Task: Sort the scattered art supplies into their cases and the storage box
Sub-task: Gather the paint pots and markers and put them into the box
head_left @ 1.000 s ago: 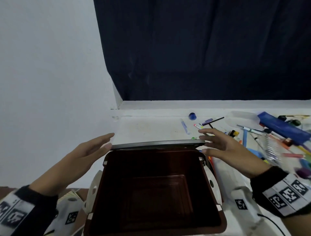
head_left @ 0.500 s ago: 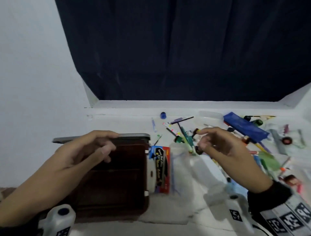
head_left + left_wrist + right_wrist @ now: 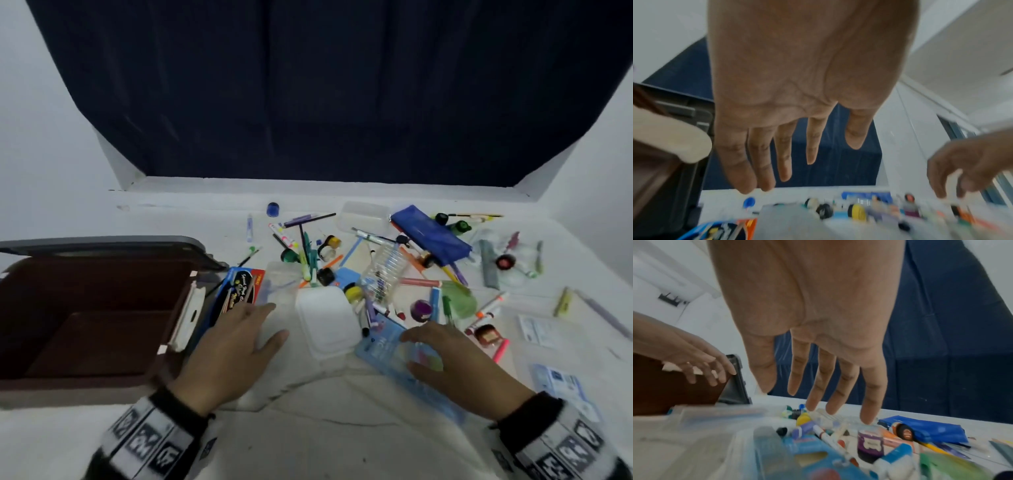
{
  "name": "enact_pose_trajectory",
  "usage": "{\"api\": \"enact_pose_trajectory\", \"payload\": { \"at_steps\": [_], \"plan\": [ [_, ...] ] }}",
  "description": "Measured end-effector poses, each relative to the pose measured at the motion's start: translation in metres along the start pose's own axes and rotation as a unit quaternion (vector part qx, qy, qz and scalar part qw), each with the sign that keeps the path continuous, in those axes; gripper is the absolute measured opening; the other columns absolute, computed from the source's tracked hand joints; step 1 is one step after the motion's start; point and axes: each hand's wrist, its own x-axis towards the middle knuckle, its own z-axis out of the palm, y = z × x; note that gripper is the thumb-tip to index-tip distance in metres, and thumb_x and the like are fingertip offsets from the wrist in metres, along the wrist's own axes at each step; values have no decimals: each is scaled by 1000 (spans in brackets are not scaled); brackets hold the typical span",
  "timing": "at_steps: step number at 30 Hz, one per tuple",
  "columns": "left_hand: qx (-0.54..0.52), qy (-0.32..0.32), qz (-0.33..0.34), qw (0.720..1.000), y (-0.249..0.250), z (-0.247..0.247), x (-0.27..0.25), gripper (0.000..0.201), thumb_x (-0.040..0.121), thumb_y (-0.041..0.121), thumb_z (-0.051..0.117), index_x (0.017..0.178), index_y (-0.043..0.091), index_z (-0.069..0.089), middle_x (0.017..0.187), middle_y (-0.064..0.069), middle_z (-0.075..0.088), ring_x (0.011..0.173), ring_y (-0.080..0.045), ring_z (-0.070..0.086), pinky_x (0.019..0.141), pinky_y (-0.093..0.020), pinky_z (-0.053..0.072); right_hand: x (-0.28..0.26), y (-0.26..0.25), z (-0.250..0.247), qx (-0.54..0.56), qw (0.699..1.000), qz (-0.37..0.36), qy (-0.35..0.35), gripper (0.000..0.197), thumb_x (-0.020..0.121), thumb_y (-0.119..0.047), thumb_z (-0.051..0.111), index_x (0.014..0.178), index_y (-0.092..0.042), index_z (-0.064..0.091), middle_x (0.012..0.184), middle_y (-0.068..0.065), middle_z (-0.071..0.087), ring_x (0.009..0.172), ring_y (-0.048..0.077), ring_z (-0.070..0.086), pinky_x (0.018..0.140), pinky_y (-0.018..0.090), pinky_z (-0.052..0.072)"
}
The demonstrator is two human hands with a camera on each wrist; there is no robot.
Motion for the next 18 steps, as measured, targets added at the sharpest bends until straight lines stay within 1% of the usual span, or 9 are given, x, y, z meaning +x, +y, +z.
{"api": "enact_pose_trajectory", "payload": {
  "at_steps": [1,2,4,6,8,11,13,15,18],
  "plan": [
    [38,-15,-17,999,0,8,4,62,96,63,40,150,34,34,142,6,42,130,-17,45,105,-39,43,0,3,3,-31,999,17,-36,43,81,-61,59,121,-52,47,125,-15,52,118,14,47,99,35,43],
    [71,-31,-29,997,2,14,8,63,96,64,38,150,32,31,144,3,41,130,-20,44,105,-42,43,0,4,6,-60,995,32,-69,60,75,-74,49,130,-50,44,134,-15,45,127,15,41,105,36,40],
    [130,-51,-42,989,1,23,17,63,96,64,36,150,32,28,144,-1,39,131,-24,43,104,-44,43,2,5,13,-106,989,37,-95,96,62,-96,27,143,-45,35,147,-14,33,138,15,28,112,38,34],
    [168,-62,-54,982,-1,29,24,63,96,65,36,149,33,25,144,-4,39,130,-26,44,103,-43,43,4,0,16,-157,981,25,-109,113,55,-101,17,149,-41,26,154,-11,25,142,17,20,114,41,30],
    [192,-66,-65,977,-3,35,28,66,94,67,37,150,34,24,142,-5,40,128,-28,45,102,-43,43,4,-6,20,-192,973,17,-125,111,60,-99,24,152,-36,21,156,-6,22,142,20,18,114,42,28],
    [240,-47,-62,968,-2,37,30,73,89,74,39,148,34,28,137,-7,46,124,-28,47,99,-43,42,6,-15,25,-225,964,2,-143,107,70,-91,38,154,-28,17,148,-1,29,133,23,27,106,41,31],
    [247,-51,-54,966,-3,38,32,79,84,78,42,147,32,28,137,-8,47,124,-27,46,99,-43,42,8,-19,27,-215,965,0,-149,105,75,-84,44,154,-23,14,141,0,34,125,22,33,102,38,34],
    [236,-55,-52,969,-4,36,33,83,80,79,45,145,31,30,134,-8,46,122,-27,46,97,-41,43,11,-20,29,-200,968,1,-149,104,76,-80,48,155,-21,15,139,0,37,121,21,37,101,36,38],
    [153,-61,-77,983,-3,31,33,82,76,72,48,146,30,34,133,-8,46,124,-27,43,97,-39,44,12,-20,25,-163,977,11,-136,104,73,-81,49,154,-25,17,139,-4,37,123,17,37,103,32,39]
  ]
}}
